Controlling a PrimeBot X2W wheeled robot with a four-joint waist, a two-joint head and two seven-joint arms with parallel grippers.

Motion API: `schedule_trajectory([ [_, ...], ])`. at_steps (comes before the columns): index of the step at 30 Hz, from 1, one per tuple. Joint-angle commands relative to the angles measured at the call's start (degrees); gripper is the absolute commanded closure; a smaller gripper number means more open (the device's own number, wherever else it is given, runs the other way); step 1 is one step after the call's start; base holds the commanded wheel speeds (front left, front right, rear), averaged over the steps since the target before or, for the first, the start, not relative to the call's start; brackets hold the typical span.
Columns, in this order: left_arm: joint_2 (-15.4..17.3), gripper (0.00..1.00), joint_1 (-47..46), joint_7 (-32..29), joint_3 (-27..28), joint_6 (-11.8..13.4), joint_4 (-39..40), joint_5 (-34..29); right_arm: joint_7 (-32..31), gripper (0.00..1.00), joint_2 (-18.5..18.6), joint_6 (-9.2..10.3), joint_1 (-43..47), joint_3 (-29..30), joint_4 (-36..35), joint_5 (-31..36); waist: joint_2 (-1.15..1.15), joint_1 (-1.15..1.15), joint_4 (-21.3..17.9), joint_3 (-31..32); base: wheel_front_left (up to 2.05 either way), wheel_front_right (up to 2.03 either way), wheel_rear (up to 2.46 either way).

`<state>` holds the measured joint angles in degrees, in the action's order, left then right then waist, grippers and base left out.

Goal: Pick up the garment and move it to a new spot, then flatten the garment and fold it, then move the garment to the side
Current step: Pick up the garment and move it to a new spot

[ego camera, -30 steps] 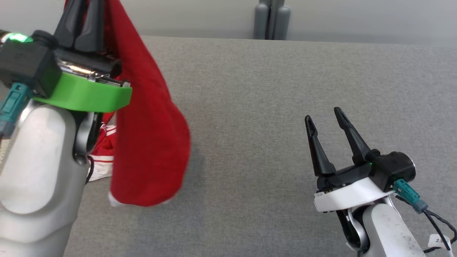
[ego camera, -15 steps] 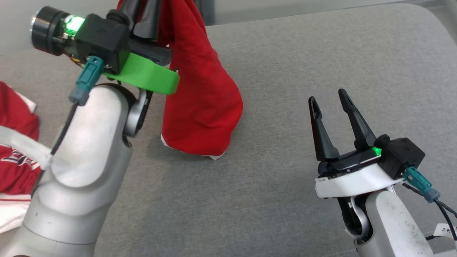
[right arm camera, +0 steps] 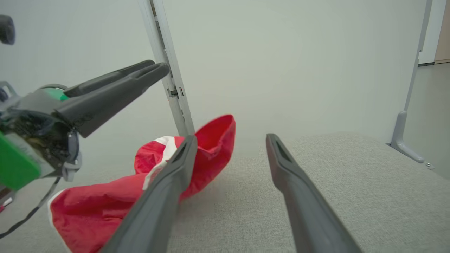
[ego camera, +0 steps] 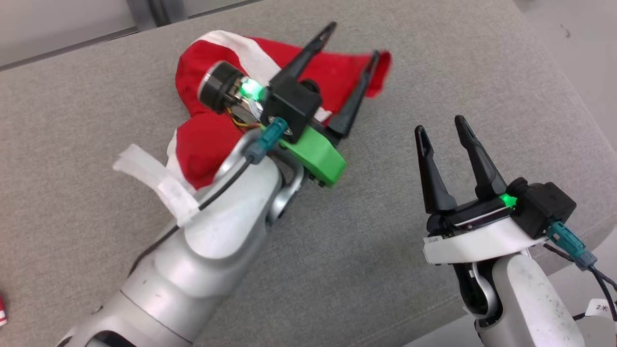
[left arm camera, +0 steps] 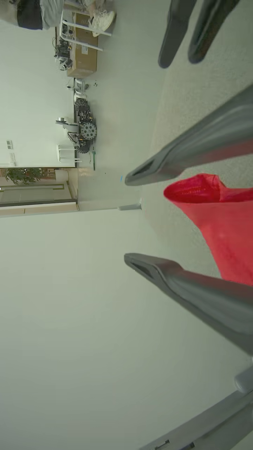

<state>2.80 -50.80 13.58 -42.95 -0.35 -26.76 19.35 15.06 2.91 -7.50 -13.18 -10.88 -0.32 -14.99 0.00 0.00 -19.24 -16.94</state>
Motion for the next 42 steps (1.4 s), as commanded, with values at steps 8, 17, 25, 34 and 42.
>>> schedule_trajectory([
  [8, 0.2, 0.00, 1.1, 0.9, -6.3, 1.6, -2.9, 5.8, 0.2, 0.00, 0.0, 0.02, 0.4, 0.4, 0.3, 1.2, 0.00, 0.00, 4.9, 1.6, 0.00, 0.00, 0.00],
  [17, 7.7, 0.00, 10.2, 1.6, 6.4, 5.6, 5.6, 4.9, 0.2, 0.00, 0.1, 0.02, 1.8, 1.1, 1.2, 3.9, 0.00, 0.00, 13.4, 6.4, 0.00, 0.00, 0.00],
  [25, 13.3, 0.00, 28.0, 1.6, 17.6, 5.9, 19.1, 1.0, 0.2, 0.00, 0.1, 0.02, 4.1, 1.4, 2.3, 6.1, 0.00, 0.00, 18.8, 9.9, 0.00, 0.00, 0.00],
  [34, 7.0, 0.00, 45.2, 1.6, 26.8, 2.3, 25.5, -1.7, 0.2, 0.00, 0.0, 0.02, 6.1, 1.2, 3.1, 5.3, 0.00, 0.00, 18.8, 12.5, 0.00, 0.00, 0.00],
  [42, 2.3, 0.00, 50.1, 1.6, 33.8, -1.3, 25.0, -6.6, 0.2, 0.00, 0.0, 0.02, 7.0, 1.6, 3.5, 4.7, 0.00, 0.00, 18.3, 13.0, 0.00, 0.00, 0.00],
])
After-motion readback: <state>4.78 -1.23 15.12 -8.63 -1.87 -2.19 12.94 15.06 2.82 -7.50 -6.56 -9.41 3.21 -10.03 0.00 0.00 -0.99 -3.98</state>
